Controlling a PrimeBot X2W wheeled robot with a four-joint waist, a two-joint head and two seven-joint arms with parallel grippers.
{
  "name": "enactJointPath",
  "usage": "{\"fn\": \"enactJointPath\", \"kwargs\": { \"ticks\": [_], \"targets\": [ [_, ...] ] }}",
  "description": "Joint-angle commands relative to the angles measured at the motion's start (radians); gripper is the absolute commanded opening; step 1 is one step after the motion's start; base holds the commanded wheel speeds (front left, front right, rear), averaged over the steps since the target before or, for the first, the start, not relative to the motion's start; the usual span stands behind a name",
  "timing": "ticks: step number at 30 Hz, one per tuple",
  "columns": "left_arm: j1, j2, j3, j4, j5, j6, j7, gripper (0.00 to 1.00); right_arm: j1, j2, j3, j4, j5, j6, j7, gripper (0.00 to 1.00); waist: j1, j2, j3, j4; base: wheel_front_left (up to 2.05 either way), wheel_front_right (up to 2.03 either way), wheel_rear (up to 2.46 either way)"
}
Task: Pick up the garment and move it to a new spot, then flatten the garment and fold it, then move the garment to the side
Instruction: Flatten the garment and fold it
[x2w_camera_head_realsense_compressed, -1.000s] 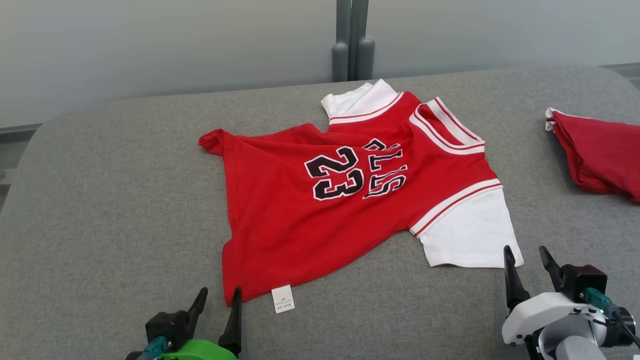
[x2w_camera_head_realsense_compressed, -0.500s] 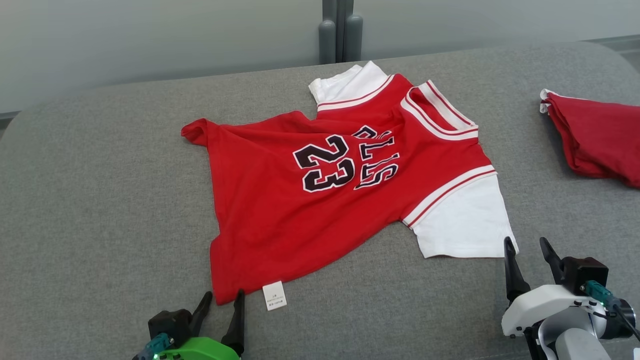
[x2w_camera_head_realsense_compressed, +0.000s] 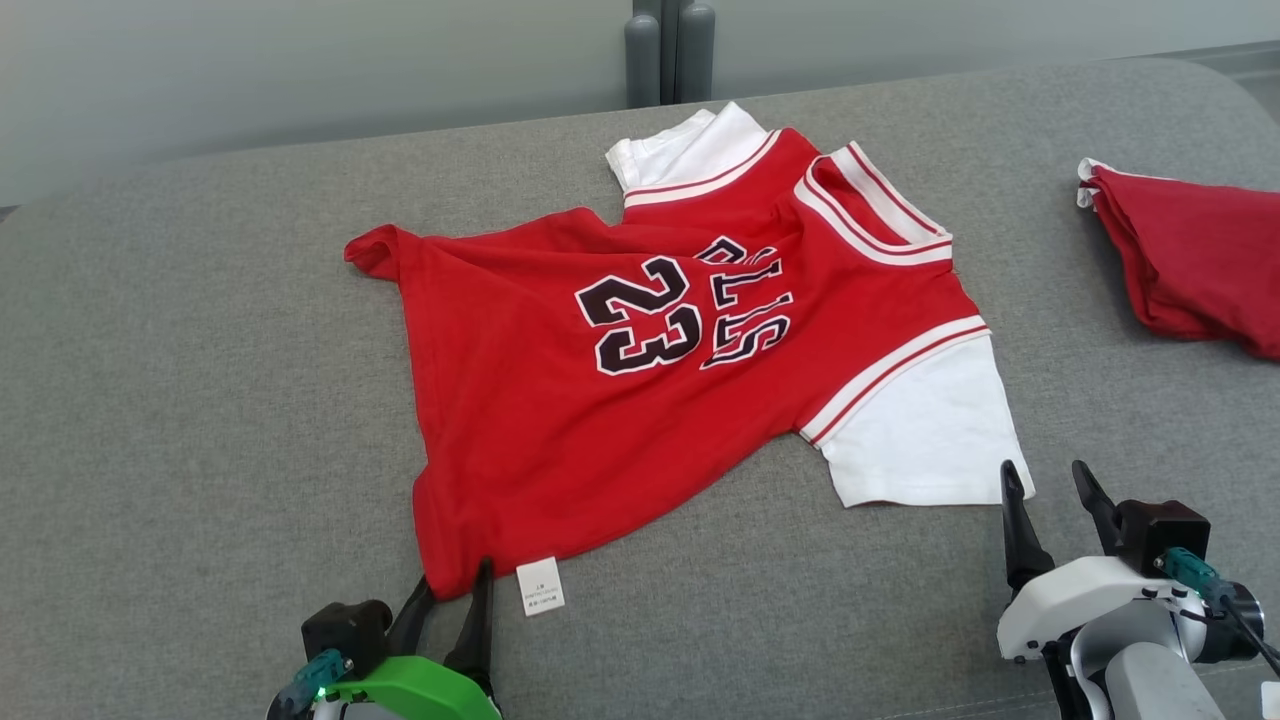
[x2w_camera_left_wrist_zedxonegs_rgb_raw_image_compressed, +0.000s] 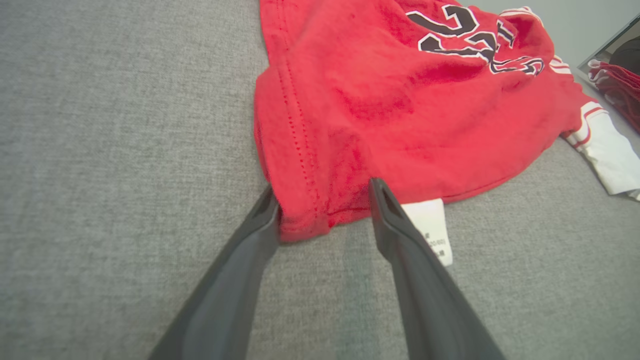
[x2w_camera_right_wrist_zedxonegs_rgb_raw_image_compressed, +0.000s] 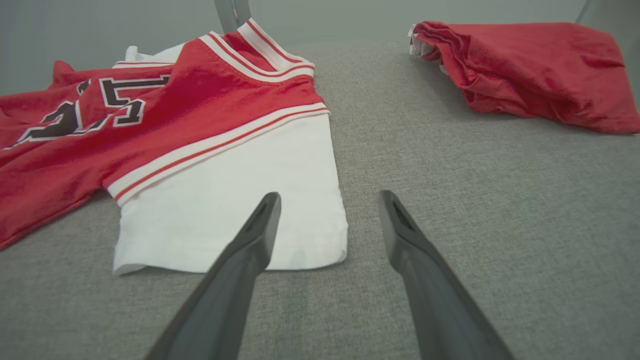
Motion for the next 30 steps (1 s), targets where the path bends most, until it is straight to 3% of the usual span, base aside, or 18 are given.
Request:
{"fn": "enactJointPath", "kwargs": {
  "ticks": [1,3,21,22,24,25,27,30],
  "targets": [
    [-0.018,0.003,0.002,-0.005,0.003,-0.003,0.000,0.40,-0.012,-0.005,-0.001,0.004,0.005,-0.002,-0.004,1.00,0.0000,-0.0001,0.004,0.000,0.00,0.00,0.00],
    [-0.020,0.003,0.006,-0.007,0.011,-0.003,0.000,0.00,-0.017,-0.007,-0.004,0.014,0.006,-0.002,-0.004,1.00,0.0000,-0.0001,0.007,0.001,0.00,0.00,0.00],
    [-0.043,0.003,0.022,-0.017,0.087,-0.003,0.000,0.00,-0.108,-0.003,-0.067,0.188,0.001,-0.002,-0.004,0.98,0.0000,-0.0001,0.060,0.056,0.00,0.00,0.00],
    [-0.044,0.003,0.021,-0.018,0.088,-0.003,0.000,0.00,-0.114,-0.003,-0.064,0.207,-0.001,-0.002,-0.004,0.86,0.0000,-0.0001,0.063,0.059,0.00,0.00,0.00],
    [-0.044,0.003,0.021,-0.017,0.095,-0.003,0.000,0.00,-0.121,-0.002,-0.059,0.250,-0.003,-0.002,-0.001,0.47,0.0000,-0.0001,0.066,0.063,0.00,0.00,0.00],
    [-0.046,0.003,0.021,-0.017,0.096,-0.003,0.000,0.00,-0.124,-0.001,-0.058,0.272,0.001,-0.002,0.000,0.36,0.0000,-0.0001,0.068,0.065,0.00,0.00,0.00],
    [-0.048,0.003,0.019,-0.017,0.098,-0.003,0.000,0.00,-0.129,0.001,-0.049,0.309,0.016,-0.002,0.003,0.00,0.0000,-0.0001,0.067,0.068,0.00,0.00,0.00],
    [-0.048,0.003,0.023,-0.020,0.099,-0.004,0.000,0.00,-0.135,-0.002,-0.047,0.335,0.038,-0.002,0.004,0.00,0.0000,-0.0001,0.060,0.068,0.00,0.00,0.00]
  ]
}}
